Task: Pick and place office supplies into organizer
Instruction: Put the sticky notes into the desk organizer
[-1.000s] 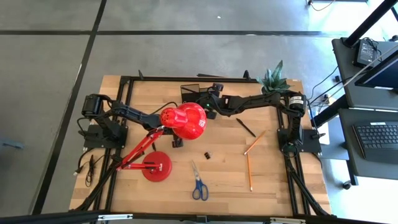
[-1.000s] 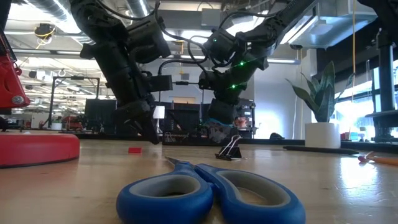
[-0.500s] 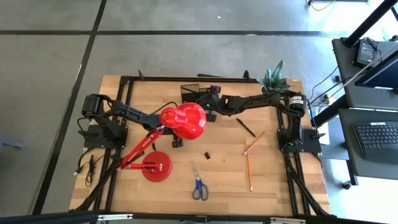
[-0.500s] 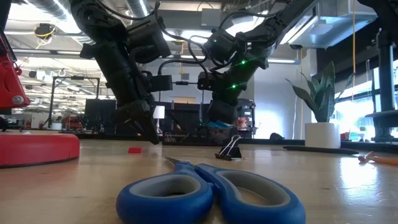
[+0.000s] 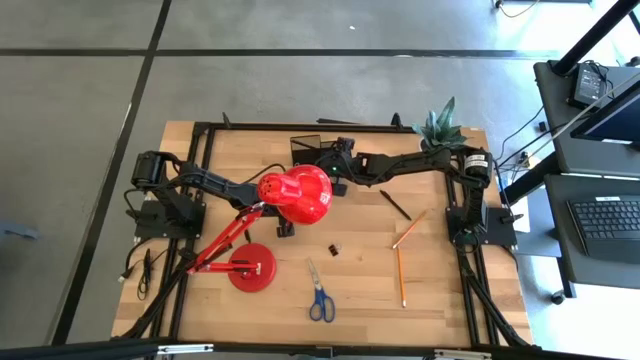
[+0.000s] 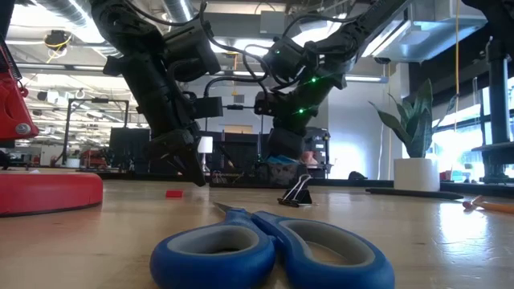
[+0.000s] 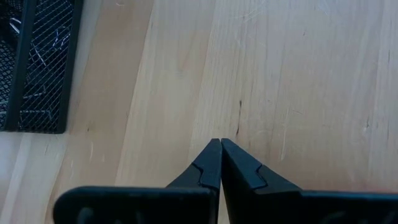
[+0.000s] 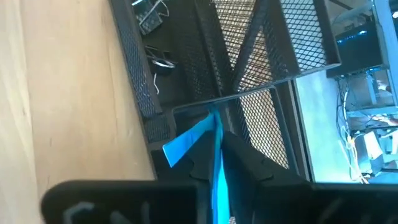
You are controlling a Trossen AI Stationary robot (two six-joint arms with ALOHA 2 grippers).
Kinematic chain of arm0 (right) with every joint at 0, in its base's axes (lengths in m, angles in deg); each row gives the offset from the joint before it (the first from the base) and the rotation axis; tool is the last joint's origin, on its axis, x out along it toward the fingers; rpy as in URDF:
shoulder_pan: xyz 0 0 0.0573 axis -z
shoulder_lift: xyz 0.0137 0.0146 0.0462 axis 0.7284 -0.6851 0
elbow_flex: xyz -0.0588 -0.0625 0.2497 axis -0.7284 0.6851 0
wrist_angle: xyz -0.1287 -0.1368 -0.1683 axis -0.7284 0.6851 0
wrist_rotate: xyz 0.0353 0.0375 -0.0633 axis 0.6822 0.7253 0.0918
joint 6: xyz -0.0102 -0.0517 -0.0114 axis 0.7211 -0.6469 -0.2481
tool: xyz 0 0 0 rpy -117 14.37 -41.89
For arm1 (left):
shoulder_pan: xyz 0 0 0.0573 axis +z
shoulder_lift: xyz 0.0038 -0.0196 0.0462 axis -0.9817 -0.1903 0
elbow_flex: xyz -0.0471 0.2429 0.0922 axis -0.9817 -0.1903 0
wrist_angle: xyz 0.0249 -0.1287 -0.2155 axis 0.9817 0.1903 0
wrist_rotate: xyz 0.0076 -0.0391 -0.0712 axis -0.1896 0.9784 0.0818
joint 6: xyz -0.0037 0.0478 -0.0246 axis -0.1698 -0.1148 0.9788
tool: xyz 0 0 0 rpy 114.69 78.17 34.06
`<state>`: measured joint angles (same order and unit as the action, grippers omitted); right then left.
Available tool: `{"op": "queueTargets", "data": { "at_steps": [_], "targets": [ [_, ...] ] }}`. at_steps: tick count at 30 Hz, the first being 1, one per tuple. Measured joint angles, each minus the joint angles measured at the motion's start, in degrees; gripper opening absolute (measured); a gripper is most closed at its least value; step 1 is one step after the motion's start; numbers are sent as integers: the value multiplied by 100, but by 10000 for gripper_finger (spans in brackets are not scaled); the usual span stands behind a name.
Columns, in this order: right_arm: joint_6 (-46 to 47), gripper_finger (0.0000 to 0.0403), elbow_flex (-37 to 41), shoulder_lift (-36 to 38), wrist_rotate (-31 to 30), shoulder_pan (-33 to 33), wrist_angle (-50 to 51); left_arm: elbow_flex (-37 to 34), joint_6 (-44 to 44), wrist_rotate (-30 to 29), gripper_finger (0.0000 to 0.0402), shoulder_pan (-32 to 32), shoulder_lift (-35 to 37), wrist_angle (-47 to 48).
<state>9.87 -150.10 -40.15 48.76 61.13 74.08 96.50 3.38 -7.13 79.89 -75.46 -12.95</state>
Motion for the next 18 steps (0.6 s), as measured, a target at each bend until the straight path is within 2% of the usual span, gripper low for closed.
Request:
{"op": "queueTargets", "data": {
  "at_steps": [10,18],
  "targets": [
    [285,98,1,0,13,15,-140,0,0,2,4,0,0,0],
    [278,108,-5,28,-692,13,-142,0,0,2,4,0,0,0]
  ]
}}
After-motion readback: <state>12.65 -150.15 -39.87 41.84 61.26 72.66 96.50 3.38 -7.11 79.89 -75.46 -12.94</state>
